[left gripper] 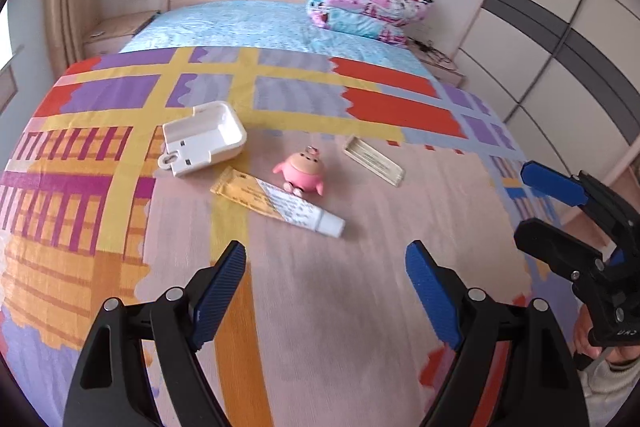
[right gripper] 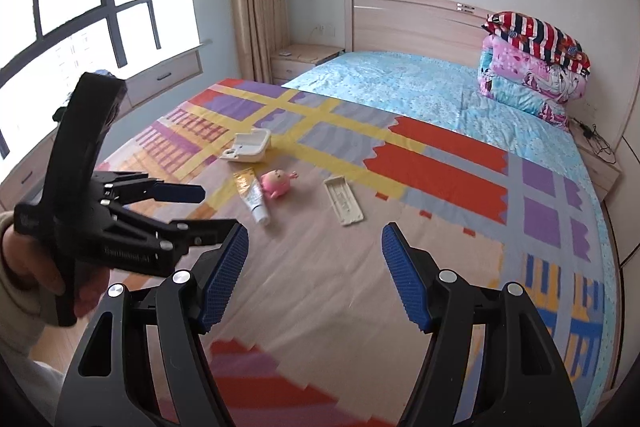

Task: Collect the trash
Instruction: 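Raise both tools back over the bed toward the remaining items, then grasp the white ointment tube with the left tool while the right tool grasps the cream card strip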

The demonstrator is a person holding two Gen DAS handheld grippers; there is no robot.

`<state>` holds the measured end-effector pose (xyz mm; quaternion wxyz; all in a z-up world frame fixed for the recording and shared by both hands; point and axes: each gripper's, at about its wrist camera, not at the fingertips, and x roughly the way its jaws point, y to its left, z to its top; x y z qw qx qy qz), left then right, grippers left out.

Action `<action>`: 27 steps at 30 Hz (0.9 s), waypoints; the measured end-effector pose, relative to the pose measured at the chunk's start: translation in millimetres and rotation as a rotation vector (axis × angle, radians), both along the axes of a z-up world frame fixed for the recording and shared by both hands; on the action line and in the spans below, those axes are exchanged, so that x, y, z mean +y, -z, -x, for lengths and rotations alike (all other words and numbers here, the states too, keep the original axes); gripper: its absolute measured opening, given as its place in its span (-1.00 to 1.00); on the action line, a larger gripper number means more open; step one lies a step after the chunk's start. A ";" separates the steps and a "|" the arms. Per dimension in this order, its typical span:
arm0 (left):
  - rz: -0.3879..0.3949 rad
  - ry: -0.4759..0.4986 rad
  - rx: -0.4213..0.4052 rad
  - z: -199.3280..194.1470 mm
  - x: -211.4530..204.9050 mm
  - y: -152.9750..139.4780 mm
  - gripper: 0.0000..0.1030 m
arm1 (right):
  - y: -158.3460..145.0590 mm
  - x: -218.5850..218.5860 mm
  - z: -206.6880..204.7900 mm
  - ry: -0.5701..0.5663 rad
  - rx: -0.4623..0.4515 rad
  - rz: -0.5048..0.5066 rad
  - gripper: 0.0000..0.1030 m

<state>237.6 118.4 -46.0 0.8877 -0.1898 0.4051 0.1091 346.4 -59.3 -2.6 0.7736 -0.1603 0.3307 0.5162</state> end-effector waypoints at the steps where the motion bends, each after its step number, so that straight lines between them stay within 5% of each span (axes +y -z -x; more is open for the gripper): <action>1: -0.007 -0.010 0.006 -4.8 0.5 1.9 0.54 | 2.1 4.0 -3.7 -0.005 0.008 0.000 0.34; 18: -0.128 -0.069 0.067 -29.6 -2.3 23.5 0.54 | 52.1 58.8 -48.5 -0.037 0.063 0.105 0.33; 27: -0.215 -0.105 0.077 -32.5 -10.5 27.6 0.42 | 63.4 65.5 -52.2 -0.026 0.027 0.155 0.09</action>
